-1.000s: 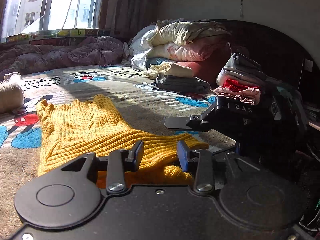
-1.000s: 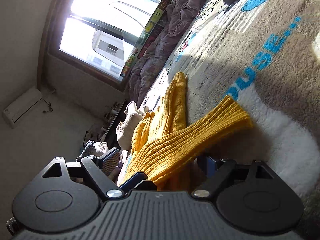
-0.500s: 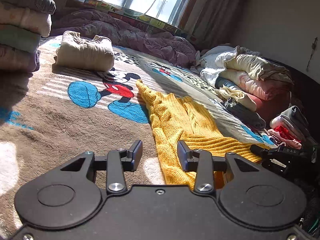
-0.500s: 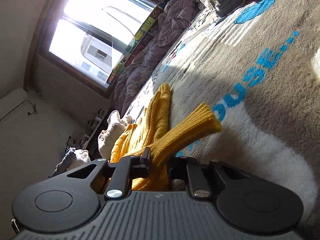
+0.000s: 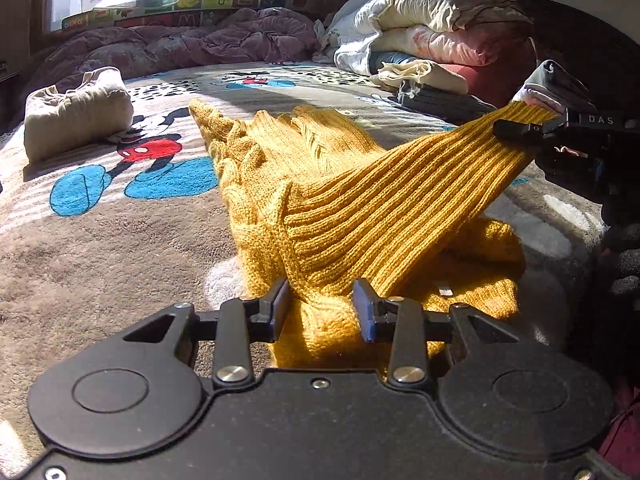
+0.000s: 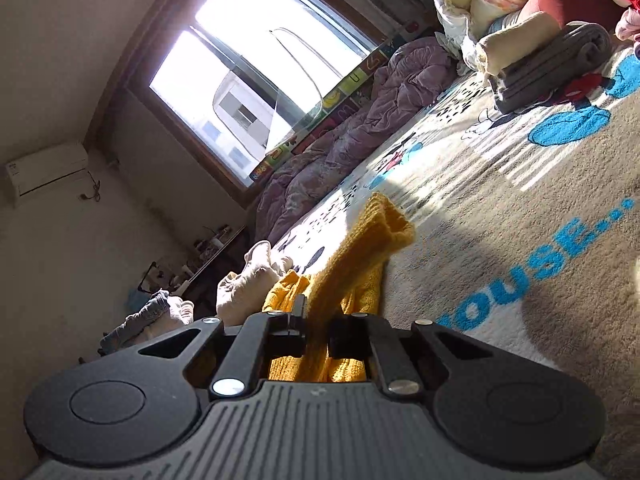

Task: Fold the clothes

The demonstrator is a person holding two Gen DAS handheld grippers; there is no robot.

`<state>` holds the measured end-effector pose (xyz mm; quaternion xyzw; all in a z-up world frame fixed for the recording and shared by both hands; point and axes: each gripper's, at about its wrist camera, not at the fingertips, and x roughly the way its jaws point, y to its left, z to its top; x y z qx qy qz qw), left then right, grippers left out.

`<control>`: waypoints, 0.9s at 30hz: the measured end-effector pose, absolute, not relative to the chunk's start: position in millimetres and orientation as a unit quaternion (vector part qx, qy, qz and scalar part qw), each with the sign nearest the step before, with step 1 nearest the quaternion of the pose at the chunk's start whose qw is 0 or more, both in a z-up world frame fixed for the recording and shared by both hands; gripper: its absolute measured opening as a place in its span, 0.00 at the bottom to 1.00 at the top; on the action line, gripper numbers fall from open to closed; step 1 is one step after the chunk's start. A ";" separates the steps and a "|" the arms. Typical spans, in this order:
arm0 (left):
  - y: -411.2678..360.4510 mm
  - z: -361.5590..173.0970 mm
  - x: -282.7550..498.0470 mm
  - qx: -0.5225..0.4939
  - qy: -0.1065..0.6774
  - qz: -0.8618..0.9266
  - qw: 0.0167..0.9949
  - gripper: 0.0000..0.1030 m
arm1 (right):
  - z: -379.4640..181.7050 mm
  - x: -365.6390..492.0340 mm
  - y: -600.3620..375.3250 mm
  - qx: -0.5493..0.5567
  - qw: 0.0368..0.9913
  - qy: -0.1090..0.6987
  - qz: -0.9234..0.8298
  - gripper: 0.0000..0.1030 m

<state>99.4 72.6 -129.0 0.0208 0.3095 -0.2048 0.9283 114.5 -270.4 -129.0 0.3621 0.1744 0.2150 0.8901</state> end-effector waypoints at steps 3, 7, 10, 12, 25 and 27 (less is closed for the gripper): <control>80.9 -126.2 100.2 0.005 0.318 -0.207 0.925 0.36 | -137.9 118.0 -271.3 0.359 0.891 0.195 0.199 0.11; 109.8 -112.3 96.6 -0.074 0.294 -0.198 0.932 0.34 | -155.9 122.9 -273.0 0.371 0.880 0.236 0.181 0.11; 132.7 -99.5 93.9 -0.111 0.260 -0.169 0.944 0.33 | -163.8 123.2 -273.3 0.387 0.871 0.243 0.180 0.15; 141.8 -95.3 92.9 -0.140 0.243 -0.161 0.946 0.33 | -168.7 123.4 -272.8 0.399 0.865 0.247 0.180 0.16; 86.1 -121.1 117.3 -0.061 0.329 -0.208 0.919 0.33 | -166.8 125.8 -257.6 0.378 0.871 0.249 0.189 0.18; 95.1 -108.0 114.9 -0.071 0.301 -0.202 0.929 0.34 | -163.3 123.7 -260.5 0.377 0.875 0.239 0.189 0.14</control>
